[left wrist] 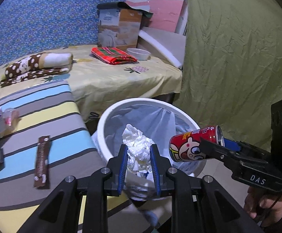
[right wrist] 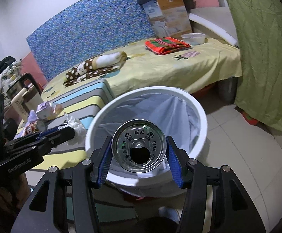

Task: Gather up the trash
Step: 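Carry tissue and red can over the bin and release both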

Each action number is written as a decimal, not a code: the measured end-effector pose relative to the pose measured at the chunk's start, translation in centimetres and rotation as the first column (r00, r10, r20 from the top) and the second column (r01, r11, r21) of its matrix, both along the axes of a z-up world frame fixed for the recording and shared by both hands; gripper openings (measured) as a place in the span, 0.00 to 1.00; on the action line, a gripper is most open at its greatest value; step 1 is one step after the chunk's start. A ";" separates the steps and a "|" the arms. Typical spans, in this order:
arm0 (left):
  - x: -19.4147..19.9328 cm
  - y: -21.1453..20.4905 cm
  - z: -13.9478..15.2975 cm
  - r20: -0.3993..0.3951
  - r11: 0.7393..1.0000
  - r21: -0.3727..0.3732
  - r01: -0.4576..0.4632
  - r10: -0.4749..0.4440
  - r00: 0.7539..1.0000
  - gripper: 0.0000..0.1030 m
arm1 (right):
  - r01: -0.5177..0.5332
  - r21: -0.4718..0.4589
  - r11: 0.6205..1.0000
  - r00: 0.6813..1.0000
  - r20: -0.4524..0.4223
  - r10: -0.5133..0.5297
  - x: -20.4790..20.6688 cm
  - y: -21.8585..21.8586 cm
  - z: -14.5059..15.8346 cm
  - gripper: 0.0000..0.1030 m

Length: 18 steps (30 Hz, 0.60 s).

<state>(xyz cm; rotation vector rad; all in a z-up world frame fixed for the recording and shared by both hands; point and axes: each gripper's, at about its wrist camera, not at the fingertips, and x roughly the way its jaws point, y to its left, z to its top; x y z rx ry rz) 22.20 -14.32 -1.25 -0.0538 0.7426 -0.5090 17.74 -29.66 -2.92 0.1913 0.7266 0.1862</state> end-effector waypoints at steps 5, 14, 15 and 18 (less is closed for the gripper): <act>0.9 -0.8 -1.0 -0.019 1.000 0.002 0.021 -0.021 1.000 0.23 | 0.013 -0.007 1.000 1.000 -0.022 -0.013 0.3 -0.6 -0.6 0.53; 2.3 -1.4 -2.5 -0.070 0.999 0.006 0.033 -0.033 0.997 0.27 | 0.014 -0.023 1.000 0.998 -0.063 -0.015 0.5 -1.0 -1.2 0.53; 2.3 -1.4 -2.6 -0.069 0.999 0.008 0.032 -0.031 0.997 0.29 | 0.014 -0.025 1.000 0.998 -0.068 -0.016 0.6 -1.0 -1.2 0.53; 2.2 -1.2 -2.5 -0.063 1.000 0.006 0.025 -0.025 0.998 0.39 | 0.018 -0.031 0.999 0.996 -0.083 -0.020 0.6 -1.0 -1.4 0.53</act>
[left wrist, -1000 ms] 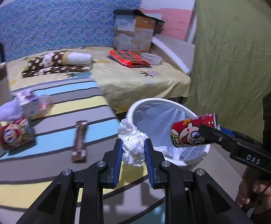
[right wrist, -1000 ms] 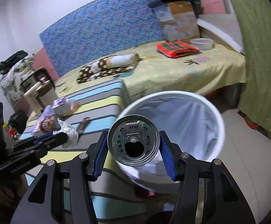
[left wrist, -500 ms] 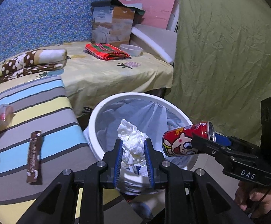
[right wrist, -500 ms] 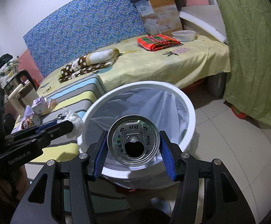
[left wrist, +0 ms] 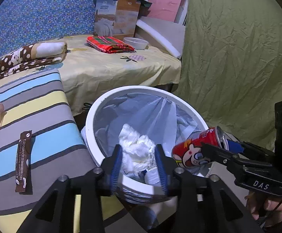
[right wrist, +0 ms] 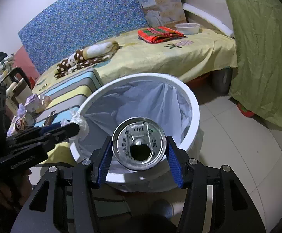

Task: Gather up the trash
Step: 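Carry tissue and red can over the bin and release both, then move both grippers back over the table toward remaining trash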

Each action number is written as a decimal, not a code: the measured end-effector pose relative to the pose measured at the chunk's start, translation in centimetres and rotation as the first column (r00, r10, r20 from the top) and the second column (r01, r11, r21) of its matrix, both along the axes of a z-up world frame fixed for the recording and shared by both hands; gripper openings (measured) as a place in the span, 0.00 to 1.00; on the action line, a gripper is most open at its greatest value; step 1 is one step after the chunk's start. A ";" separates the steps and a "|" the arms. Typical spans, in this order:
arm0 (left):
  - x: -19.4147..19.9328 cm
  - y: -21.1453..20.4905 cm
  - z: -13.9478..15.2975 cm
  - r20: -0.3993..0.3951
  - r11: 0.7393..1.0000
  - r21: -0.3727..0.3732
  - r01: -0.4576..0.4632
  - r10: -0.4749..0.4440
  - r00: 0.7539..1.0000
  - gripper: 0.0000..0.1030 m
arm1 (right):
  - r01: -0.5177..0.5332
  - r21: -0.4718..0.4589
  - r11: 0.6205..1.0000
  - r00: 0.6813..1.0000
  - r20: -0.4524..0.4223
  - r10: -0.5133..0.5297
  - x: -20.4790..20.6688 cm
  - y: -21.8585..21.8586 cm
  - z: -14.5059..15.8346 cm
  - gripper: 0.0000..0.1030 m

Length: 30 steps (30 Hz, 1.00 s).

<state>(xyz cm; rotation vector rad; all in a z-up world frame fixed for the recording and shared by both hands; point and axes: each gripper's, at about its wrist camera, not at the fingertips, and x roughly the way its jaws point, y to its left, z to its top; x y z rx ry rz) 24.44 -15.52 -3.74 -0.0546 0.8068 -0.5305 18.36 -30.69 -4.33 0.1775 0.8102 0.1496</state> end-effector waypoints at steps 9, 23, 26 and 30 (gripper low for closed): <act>-0.4 0.7 0.4 0.014 1.000 -0.010 -0.020 0.021 1.000 0.42 | 0.016 -0.017 1.000 1.000 0.015 -0.015 -0.4 0.0 0.4 0.55; -3.9 4.4 2.2 0.069 0.994 -0.012 -0.104 0.105 0.992 0.42 | -0.015 -0.001 1.000 0.997 0.074 0.015 -1.4 1.6 2.1 0.55; -5.1 5.8 2.4 0.075 0.990 -0.013 -0.139 0.140 0.987 0.42 | -0.051 0.011 0.999 0.995 0.088 0.050 -1.8 2.8 2.4 0.55; -6.4 7.6 2.5 0.080 0.983 -0.007 -0.182 0.182 0.980 0.42 | -0.100 0.008 0.995 0.991 0.094 0.099 -2.4 4.6 2.6 0.55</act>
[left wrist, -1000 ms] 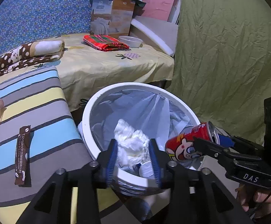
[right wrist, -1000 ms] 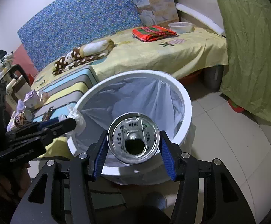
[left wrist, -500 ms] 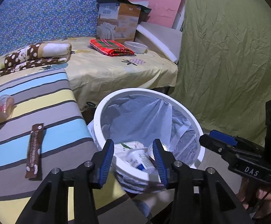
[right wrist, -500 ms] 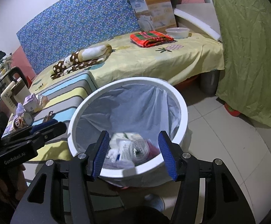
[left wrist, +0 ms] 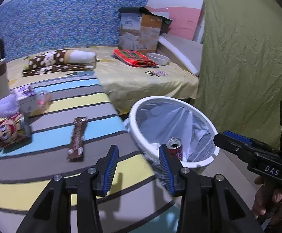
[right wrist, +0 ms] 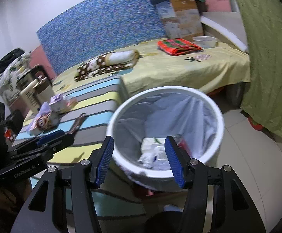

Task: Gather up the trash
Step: 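Move both grippers back over the table toward remaining trash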

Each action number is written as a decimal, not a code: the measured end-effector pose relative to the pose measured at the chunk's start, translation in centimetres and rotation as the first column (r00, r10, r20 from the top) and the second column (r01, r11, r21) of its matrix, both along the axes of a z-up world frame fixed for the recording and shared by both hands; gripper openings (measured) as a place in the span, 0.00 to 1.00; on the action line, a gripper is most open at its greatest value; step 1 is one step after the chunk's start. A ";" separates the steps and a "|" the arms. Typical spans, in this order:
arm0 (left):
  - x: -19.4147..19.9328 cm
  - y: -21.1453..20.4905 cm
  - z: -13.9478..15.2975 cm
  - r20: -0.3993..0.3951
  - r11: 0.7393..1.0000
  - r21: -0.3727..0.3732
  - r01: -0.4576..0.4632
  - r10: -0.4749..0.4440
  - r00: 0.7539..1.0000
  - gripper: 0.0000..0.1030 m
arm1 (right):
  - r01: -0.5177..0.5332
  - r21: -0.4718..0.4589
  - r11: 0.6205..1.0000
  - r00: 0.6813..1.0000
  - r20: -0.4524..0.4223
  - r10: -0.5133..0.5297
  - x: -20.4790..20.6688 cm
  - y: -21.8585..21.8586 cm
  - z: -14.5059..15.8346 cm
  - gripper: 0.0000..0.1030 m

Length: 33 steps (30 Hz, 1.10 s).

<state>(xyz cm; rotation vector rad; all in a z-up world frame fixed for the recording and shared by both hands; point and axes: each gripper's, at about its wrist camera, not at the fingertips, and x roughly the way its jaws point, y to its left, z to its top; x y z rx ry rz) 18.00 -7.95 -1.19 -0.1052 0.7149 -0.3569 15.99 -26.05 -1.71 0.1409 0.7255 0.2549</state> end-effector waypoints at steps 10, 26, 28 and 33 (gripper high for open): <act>-3.3 4.2 0.5 0.017 0.996 0.007 -0.088 0.088 0.996 0.42 | -0.110 0.013 0.994 0.994 -0.005 0.110 -0.8 3.5 0.0 0.55; -5.4 9.4 0.2 0.022 0.975 0.017 -0.221 0.220 0.975 0.42 | -0.195 0.038 0.980 0.980 -0.026 0.196 -1.2 7.7 -0.2 0.55; -5.3 10.1 0.1 0.018 0.972 0.010 -0.233 0.233 0.972 0.42 | -0.202 0.036 0.979 0.979 -0.027 0.203 -0.9 8.2 -0.2 0.55; -5.0 11.6 0.1 0.014 0.966 0.004 -0.260 0.260 0.965 0.42 | -0.211 0.032 0.977 0.977 -0.033 0.212 -0.3 9.3 -0.3 0.55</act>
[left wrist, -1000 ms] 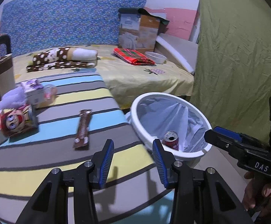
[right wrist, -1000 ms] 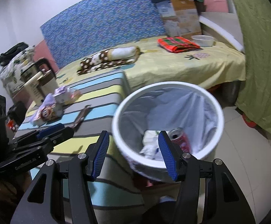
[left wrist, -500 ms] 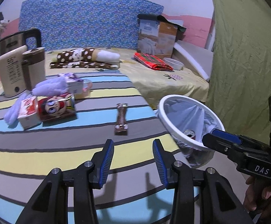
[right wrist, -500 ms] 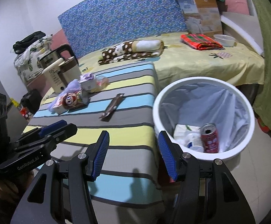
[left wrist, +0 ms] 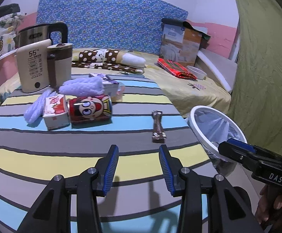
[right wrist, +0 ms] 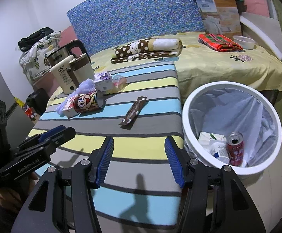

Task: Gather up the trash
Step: 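Move both grippers back over the table toward remaining trash, then grasp the chocolate bar wrapper with the right gripper while the left gripper grasps the red can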

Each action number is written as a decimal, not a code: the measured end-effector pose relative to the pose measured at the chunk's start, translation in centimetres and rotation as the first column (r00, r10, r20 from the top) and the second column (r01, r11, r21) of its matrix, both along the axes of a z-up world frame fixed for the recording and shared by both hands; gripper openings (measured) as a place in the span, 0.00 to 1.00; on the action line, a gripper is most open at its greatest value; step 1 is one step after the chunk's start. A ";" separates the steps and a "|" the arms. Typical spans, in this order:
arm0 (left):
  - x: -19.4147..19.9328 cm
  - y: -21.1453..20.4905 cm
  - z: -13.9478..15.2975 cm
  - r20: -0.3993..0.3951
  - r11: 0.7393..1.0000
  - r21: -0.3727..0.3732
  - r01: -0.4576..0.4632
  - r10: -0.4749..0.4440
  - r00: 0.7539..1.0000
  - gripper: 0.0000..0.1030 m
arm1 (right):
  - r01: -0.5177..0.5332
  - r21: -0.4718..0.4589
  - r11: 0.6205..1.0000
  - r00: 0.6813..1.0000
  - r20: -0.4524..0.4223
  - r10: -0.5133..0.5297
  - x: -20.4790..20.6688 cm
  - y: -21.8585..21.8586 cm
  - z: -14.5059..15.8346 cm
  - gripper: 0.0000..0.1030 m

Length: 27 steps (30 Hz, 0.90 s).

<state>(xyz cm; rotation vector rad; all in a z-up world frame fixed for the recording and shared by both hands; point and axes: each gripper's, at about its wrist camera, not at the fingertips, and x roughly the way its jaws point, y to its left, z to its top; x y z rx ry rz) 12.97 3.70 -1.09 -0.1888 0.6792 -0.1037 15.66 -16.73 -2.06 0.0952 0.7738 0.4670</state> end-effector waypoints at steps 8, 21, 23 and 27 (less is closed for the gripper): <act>1.3 2.6 0.3 0.012 0.999 0.024 -0.035 0.034 0.999 0.42 | -0.015 -0.010 1.000 1.000 -0.011 0.015 1.4 1.6 -0.4 0.55; 6.9 8.5 0.0 0.012 0.997 0.022 -0.077 0.077 0.997 0.42 | -0.035 -0.023 0.999 0.998 -0.061 0.034 5.0 4.6 -2.1 0.55; 8.0 9.3 -0.4 0.002 0.996 0.014 -0.087 0.087 0.996 0.42 | -0.036 -0.032 0.999 0.997 -0.073 0.034 5.8 5.2 -2.6 0.55; 9.3 10.0 -1.4 -0.023 0.996 -0.005 -0.088 0.088 0.996 0.42 | -0.032 -0.058 0.998 0.996 -0.089 0.027 6.8 5.9 -3.4 0.55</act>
